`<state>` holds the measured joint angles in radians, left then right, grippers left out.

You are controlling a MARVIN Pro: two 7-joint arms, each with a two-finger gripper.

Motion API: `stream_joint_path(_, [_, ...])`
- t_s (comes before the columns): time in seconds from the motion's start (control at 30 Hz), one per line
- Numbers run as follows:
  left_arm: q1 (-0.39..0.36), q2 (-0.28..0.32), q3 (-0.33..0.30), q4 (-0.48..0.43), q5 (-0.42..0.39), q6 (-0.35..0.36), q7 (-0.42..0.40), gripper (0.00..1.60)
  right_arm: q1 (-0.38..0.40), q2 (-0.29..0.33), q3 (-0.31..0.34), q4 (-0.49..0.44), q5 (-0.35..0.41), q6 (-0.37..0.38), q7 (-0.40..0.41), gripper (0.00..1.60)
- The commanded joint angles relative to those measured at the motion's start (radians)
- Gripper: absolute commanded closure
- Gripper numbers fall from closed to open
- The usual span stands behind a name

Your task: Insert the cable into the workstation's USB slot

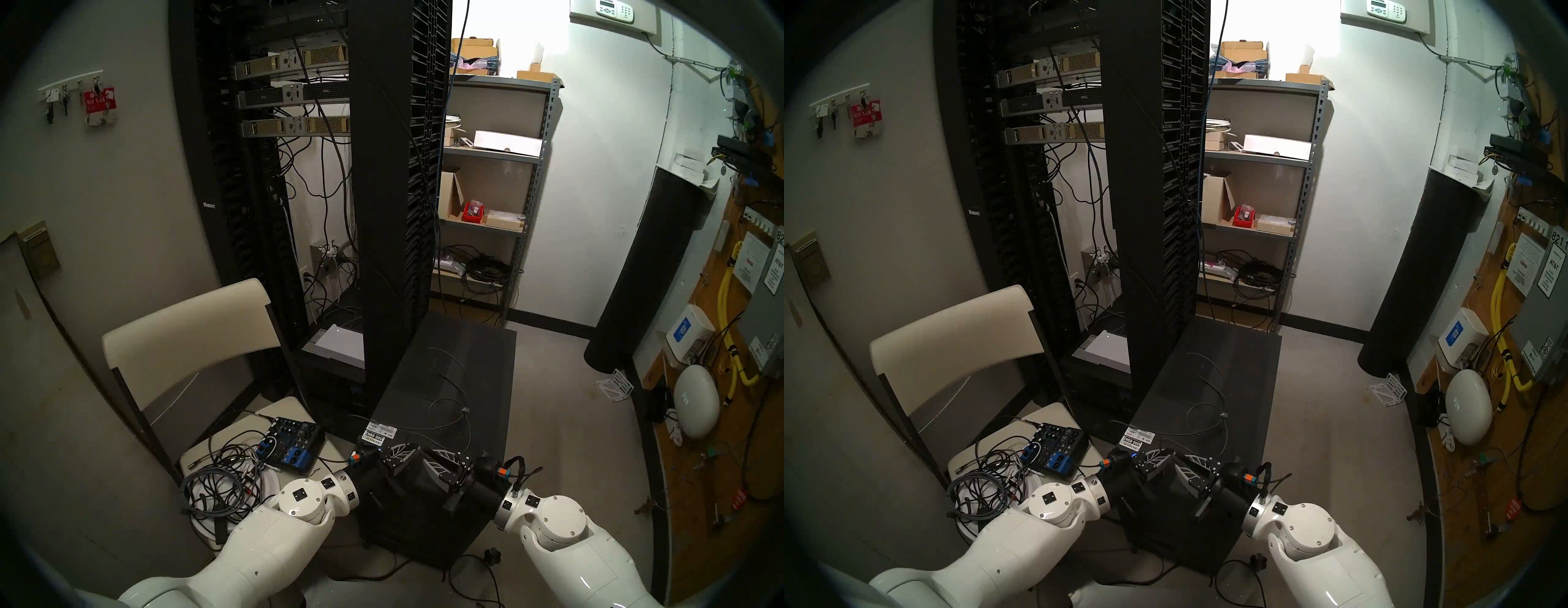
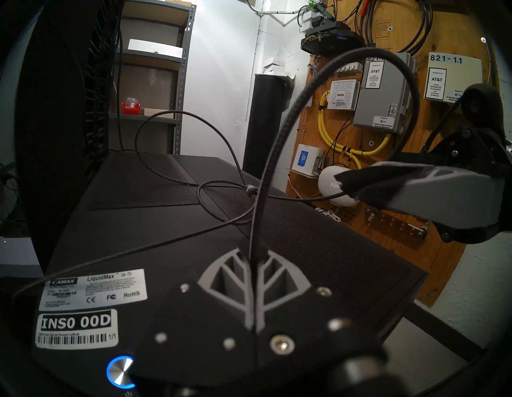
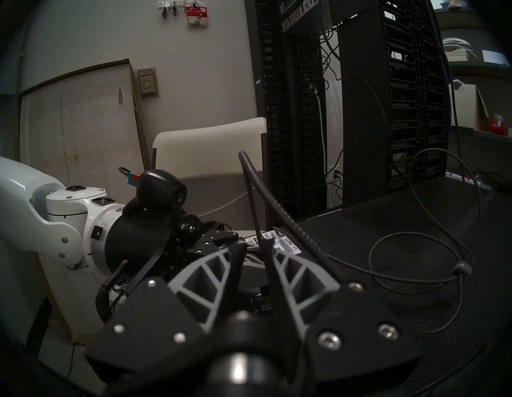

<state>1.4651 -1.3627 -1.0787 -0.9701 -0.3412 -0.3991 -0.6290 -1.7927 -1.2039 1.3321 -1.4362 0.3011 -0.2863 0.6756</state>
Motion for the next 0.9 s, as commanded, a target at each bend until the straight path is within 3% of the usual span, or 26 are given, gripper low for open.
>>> stream_joint_path(0.0, [0.008,0.013,0.000,-0.025,-0.004,0.011,-0.013,1.60,0.017,-0.006,0.005,-0.008,0.011,-0.004,0.006,0.82])
stream_joint_path(0.47, [0.038,0.020,0.005,-0.072,-0.010,0.045,-0.009,1.60,0.016,-0.010,0.013,-0.003,0.011,-0.006,0.013,0.82])
stream_joint_path(0.73, [0.033,0.021,0.016,-0.068,0.016,0.019,0.004,1.60,0.010,-0.013,0.016,-0.006,0.010,-0.006,0.016,0.82])
stream_joint_path(0.87, [0.002,0.008,0.024,-0.012,0.036,-0.017,0.006,1.60,0.006,-0.015,0.018,-0.009,0.009,-0.006,0.016,0.82])
